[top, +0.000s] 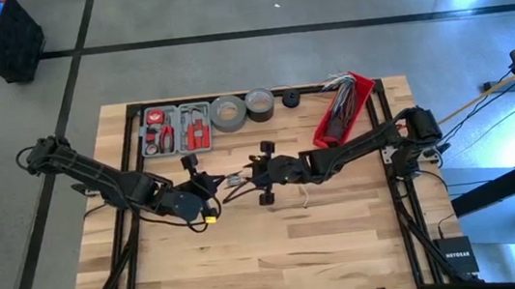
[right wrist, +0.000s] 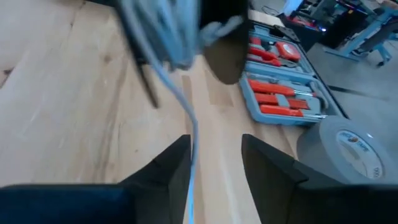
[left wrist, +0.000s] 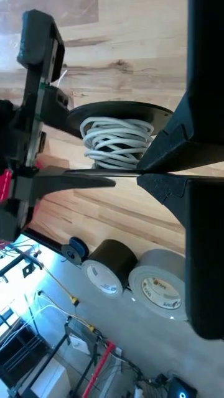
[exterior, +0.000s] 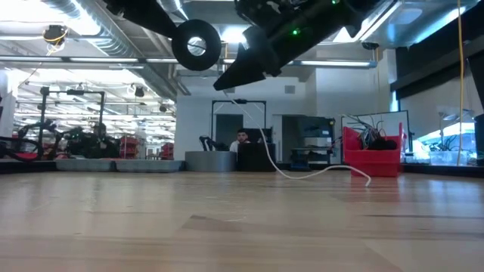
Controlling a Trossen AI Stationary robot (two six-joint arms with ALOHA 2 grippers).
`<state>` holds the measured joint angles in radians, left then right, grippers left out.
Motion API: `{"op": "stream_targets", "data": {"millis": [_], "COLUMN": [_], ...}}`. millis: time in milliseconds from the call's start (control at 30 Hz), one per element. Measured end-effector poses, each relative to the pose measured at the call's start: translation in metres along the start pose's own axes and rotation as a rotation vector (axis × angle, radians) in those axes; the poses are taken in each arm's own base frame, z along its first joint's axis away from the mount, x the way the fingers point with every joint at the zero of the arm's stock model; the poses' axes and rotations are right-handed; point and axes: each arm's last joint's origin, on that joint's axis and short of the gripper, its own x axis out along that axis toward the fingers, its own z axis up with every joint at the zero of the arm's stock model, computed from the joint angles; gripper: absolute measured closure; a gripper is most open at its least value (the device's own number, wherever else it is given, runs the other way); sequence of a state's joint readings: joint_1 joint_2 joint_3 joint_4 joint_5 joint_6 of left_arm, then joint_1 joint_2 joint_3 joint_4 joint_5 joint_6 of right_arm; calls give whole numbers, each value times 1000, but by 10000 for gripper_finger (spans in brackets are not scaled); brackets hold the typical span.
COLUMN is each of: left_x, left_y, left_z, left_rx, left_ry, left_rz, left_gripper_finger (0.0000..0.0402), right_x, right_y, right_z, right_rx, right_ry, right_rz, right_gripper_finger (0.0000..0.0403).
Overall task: Coil cords
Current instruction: Uncoil the white wire from the spool
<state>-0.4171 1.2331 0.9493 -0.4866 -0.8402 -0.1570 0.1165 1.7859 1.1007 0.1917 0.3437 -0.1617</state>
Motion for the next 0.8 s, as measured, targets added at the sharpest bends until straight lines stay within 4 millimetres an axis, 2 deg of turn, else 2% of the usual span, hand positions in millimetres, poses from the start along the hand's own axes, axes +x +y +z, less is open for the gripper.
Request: {"op": "stream_targets", "data": {"millis": [133,267,333,433,500,600,800], "left_x": [0,0,0,0,0,1,8], "left_y": [0,0,0,0,0,1,9], "left_z": [0,0,0,0,0,0,2], "left_rx": [-1,-1,0,0,-12,-28,-122], "left_ry": [-1,-1,0,2,3,4,7], "left_rz": [0,0,0,0,1,5,39], "left_gripper_finger": [396,396,396,396,396,396,396], "right_x": [0,0,-2,-14,-26,-39,-47], "right_y": [1,2,2,5,7,15,33], "right_z": [0,0,0,7,19,33,45], "right_rx": [-7,-28,-64,-99,-105,-101,-107], "right_ry": [-6,-2,6,14,-4,-63,-201], "right_rz": [31,42,35,-26,-61,-35,71], "right_gripper_finger": [291,369,391,383,384,397,393]}}
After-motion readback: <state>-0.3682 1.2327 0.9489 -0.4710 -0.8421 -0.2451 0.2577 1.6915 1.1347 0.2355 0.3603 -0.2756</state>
